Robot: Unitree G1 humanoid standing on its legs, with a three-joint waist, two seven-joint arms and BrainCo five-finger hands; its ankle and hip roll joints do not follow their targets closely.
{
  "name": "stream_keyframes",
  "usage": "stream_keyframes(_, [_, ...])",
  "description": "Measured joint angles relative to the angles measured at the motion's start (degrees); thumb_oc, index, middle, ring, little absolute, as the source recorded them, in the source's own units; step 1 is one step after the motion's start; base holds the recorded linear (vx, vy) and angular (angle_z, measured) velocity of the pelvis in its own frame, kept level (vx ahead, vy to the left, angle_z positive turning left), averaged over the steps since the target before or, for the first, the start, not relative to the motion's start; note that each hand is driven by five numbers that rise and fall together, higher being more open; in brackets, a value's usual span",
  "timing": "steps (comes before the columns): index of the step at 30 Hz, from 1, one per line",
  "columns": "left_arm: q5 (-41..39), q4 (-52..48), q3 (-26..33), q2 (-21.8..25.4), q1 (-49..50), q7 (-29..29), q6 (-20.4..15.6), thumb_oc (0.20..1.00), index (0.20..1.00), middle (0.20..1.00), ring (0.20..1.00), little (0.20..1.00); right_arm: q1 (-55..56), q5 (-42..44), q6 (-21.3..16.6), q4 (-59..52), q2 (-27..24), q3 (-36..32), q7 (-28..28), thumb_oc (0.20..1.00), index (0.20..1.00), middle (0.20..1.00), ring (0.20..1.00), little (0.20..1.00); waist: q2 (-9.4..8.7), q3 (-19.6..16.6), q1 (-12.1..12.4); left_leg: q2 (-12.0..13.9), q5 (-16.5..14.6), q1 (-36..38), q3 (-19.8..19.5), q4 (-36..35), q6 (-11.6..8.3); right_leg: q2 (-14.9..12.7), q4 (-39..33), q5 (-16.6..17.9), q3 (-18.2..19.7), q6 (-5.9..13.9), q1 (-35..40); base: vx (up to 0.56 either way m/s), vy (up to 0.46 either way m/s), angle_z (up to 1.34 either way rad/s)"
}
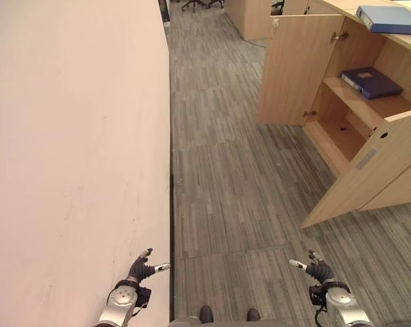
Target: Put the empty folder in the office cabinet
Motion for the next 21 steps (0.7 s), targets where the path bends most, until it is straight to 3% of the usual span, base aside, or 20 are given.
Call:
stream_keyframes(17, [-0.04, 2.84, -0.02, -0.07, 1.41, -0.11, 0.2, 1.0, 1.0, 1.0, 1.0, 1.0, 1.78, 0.01, 0.33, 4.95, 0.33, 0.11, 0.1, 1.0, 1.0, 1.0, 1.0, 1.0, -0.51, -0.03, -1.12, 0.49, 0.42, -0.13, -0.56, 0.0, -0.71, 0.63, -0.01, 0.28, 0.04, -0.33, -0.01, 0.01, -0.071, 0.01])
stream_keyframes(21, [-0.28, 2.84, -0.02, -0.01, 1.4, -0.13, 0.22, 1.0, 1.0, 1.0, 1.0, 1.0, 1.67, 0.03, 0.29, 5.06, 0.43, 0.17, 0.11, 1.0, 1.0, 1.0, 1.0, 1.0, -0.89, -0.07, -1.07, 1.14, 0.13, -0.8, -0.89, 0.51, -1.89, 1.28, 0.03, 0.47, 0.06, -0.77, -0.4, -0.01, -0.116, 0.02])
